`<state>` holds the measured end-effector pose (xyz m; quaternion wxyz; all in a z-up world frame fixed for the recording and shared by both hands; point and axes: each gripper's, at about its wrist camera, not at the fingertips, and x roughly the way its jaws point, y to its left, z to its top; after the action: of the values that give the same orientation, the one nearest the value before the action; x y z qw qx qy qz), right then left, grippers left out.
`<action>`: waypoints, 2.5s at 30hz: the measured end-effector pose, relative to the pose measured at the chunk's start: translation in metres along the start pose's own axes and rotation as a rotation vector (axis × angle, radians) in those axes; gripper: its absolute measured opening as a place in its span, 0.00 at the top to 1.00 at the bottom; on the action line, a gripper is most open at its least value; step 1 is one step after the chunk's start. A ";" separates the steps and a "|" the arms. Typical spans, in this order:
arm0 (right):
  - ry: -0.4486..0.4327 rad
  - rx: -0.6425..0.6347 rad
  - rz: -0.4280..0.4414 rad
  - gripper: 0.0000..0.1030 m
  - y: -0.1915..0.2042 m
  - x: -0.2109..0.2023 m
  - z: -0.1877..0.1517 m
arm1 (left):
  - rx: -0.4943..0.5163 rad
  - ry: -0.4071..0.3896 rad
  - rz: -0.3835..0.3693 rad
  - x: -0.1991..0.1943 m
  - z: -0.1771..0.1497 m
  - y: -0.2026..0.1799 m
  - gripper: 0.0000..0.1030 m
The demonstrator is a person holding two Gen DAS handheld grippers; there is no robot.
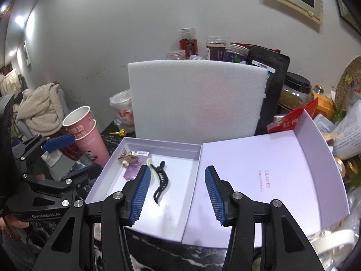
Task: Organize rigid objects
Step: 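Withdraw both grippers from the gift box back toward the table items, then grasp white coiled cable with left gripper while right gripper grasps polka-dot scrunchie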
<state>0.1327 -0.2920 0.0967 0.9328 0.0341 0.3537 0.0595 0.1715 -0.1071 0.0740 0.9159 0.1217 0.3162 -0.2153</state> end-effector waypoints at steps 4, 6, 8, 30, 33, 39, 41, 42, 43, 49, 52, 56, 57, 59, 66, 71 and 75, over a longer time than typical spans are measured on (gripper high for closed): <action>-0.009 -0.009 -0.012 0.50 0.003 -0.014 -0.008 | -0.018 -0.016 -0.002 -0.012 -0.006 0.001 0.03; -0.013 -0.011 -0.014 0.46 0.004 -0.021 -0.012 | -0.027 -0.022 -0.008 -0.018 -0.009 0.002 0.01; -0.018 -0.010 -0.013 0.45 0.006 -0.028 -0.016 | -0.033 -0.027 -0.010 -0.025 -0.013 0.002 0.01; -0.024 -0.055 -0.067 0.18 0.036 -0.063 -0.070 | -0.033 -0.036 0.022 -0.066 -0.063 -0.004 0.01; -0.015 -0.058 -0.056 0.16 0.042 -0.064 -0.078 | -0.039 -0.032 0.017 -0.069 -0.070 -0.003 0.01; -0.003 -0.048 -0.036 0.16 0.049 -0.062 -0.092 | -0.062 -0.045 0.008 -0.078 -0.079 0.002 0.01; -0.005 -0.043 -0.028 0.16 0.051 -0.062 -0.095 | -0.078 -0.049 0.004 -0.079 -0.082 0.005 0.01; -0.007 -0.040 -0.023 0.16 0.051 -0.062 -0.097 | -0.087 -0.049 0.001 -0.080 -0.084 0.006 0.01; -0.009 -0.039 -0.020 0.15 0.052 -0.062 -0.098 | -0.095 -0.045 -0.003 -0.079 -0.086 0.007 0.01; -0.013 -0.038 -0.014 0.12 0.056 -0.060 -0.106 | -0.130 0.001 -0.004 -0.073 -0.097 0.013 0.01; -0.006 -0.033 0.002 0.11 0.056 -0.056 -0.112 | -0.134 0.013 0.002 -0.071 -0.105 0.013 0.01; 0.007 -0.024 0.016 0.10 0.056 -0.050 -0.120 | -0.142 0.039 -0.003 -0.066 -0.116 0.013 0.01; 0.009 -0.022 0.022 0.10 0.056 -0.049 -0.122 | -0.146 0.046 -0.004 -0.065 -0.118 0.013 0.01; 0.018 -0.024 0.043 0.10 0.059 -0.045 -0.127 | -0.154 0.061 -0.010 -0.062 -0.123 0.014 0.01; 0.052 -0.055 0.072 0.10 0.069 -0.034 -0.145 | -0.162 0.084 -0.015 -0.058 -0.143 0.014 0.01; 0.070 -0.047 0.120 0.11 0.076 -0.026 -0.158 | -0.166 0.096 -0.022 -0.056 -0.156 0.015 0.01; 0.088 -0.067 0.137 0.11 0.085 -0.017 -0.167 | -0.173 0.118 -0.018 -0.052 -0.165 0.018 0.01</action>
<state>0.0014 -0.2062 -0.0081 0.9107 0.0243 0.3891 0.1364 0.0561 -0.0159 -0.0190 0.9007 0.0516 0.3881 -0.1881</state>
